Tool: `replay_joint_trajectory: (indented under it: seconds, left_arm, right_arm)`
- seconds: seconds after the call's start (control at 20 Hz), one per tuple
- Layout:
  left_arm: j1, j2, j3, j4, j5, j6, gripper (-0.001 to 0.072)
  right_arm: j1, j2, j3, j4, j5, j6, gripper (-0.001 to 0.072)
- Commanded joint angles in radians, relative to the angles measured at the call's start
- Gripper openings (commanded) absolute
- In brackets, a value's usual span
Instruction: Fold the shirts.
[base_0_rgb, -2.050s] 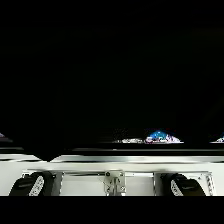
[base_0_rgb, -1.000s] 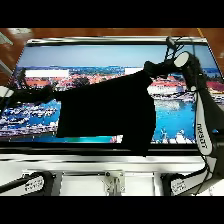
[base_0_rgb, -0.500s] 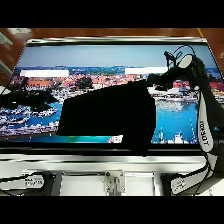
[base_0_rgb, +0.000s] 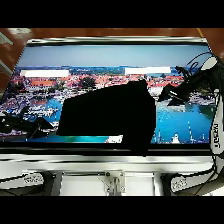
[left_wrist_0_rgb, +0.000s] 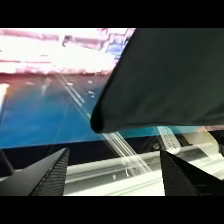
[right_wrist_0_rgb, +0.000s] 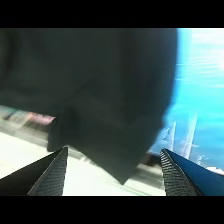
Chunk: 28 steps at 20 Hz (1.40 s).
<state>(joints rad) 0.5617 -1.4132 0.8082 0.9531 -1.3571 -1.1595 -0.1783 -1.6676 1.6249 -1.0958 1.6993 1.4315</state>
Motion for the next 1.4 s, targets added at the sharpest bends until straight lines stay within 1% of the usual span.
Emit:
replay_joint_trajectory:
  seconds: [0.0, 0.1, 0.25, 0.3, 0.35, 0.4, 0.45, 0.55, 0.6, 0.7, 0.8, 0.85, 0.9, 1.0, 1.05, 1.15, 1.25, 1.35]
  left_arm:
    - [-0.021, 0.0, -0.108, -0.031, 0.122, 0.049, 0.0652]
    - [-0.045, -0.01, -0.112, -0.037, 0.146, 0.049, 0.0652]
    - [-0.078, -0.033, -0.112, -0.133, 0.2, 0.049, 0.0643]
    - [-0.092, -0.044, -0.112, -0.167, 0.211, 0.049, 0.0603]
    - [-0.11, -0.058, -0.112, -0.198, 0.212, 0.049, 0.0525]
    - [-0.132, -0.073, -0.112, -0.219, 0.208, 0.049, 0.0512]
    - [-0.153, -0.086, -0.11, -0.222, 0.197, 0.048, 0.0419]
    - [-0.167, -0.092, -0.11, -0.221, 0.189, 0.05, 0.0115]
    - [-0.166, -0.091, -0.108, -0.221, 0.182, 0.052, 0.0043]
    - [-0.152, -0.087, -0.108, -0.221, 0.159, 0.053, 0.0042]
    - [-0.135, -0.077, -0.108, -0.221, 0.117, 0.079, 0.0042]
    - [-0.126, -0.067, -0.108, -0.221, 0.1, 0.097, 0.0042]
    - [-0.121, -0.056, -0.108, -0.221, 0.087, 0.118, 0.0042]
    - [-0.118, -0.03, -0.108, -0.221, 0.062, 0.143, 0.0042]
    - [-0.118, -0.016, -0.109, -0.22, 0.057, 0.145, 0.0041]
    - [-0.118, 0.003, -0.109, -0.221, 0.055, 0.145, 0.0042]
    - [-0.118, 0.014, -0.109, -0.221, 0.055, 0.145, 0.0042]
    - [-0.118, 0.018, -0.109, -0.222, 0.055, 0.145, 0.0042]
  right_arm:
    - [0.011, 0.002, -0.012, 0.048, -0.054, 0.002, 0.0689]
    - [0.021, 0.002, -0.012, 0.047, -0.069, 0.001, 0.0688]
    - [0.026, 0.002, -0.012, 0.048, -0.071, 0.007, 0.0688]
    - [0.026, 0.002, -0.012, 0.048, -0.068, 0.01, 0.0689]
    - [0.026, 0.002, -0.012, 0.048, -0.066, 0.011, 0.0688]
    - [0.026, 0.002, -0.012, 0.048, -0.065, 0.013, 0.0688]
    - [0.026, 0.002, -0.012, 0.047, -0.064, 0.016, 0.0688]
    - [0.026, 0.002, -0.012, 0.016, -0.055, 0.024, 0.0688]
    - [0.026, 0.002, -0.012, -0.034, -0.04, 0.026, 0.0688]
    - [0.025, 0.002, -0.029, -0.148, 0.002, 0.03, 0.0688]
    - [0.013, 0.003, -0.116, -0.144, 0.046, -0.02, 0.0688]
    - [0.005, 0.002, -0.177, -0.117, 0.04, -0.024, 0.0688]
    - [-0.007, 0.002, -0.245, -0.076, 0.002, -0.022, 0.0689]
    - [-0.014, 0.002, -0.349, -0.001, -0.144, -0.002, 0.0688]
    - [-0.014, 0.002, -0.391, 0.014, -0.234, 0.032, 0.0688]
    - [-0.011, 0.002, -0.45, 0.033, -0.363, 0.067, 0.0688]
    - [-0.011, 0.002, -0.483, 0.021, -0.416, 0.079, 0.0688]
    - [-0.011, 0.002, -0.51, 0.022, -0.433, 0.08, 0.0688]
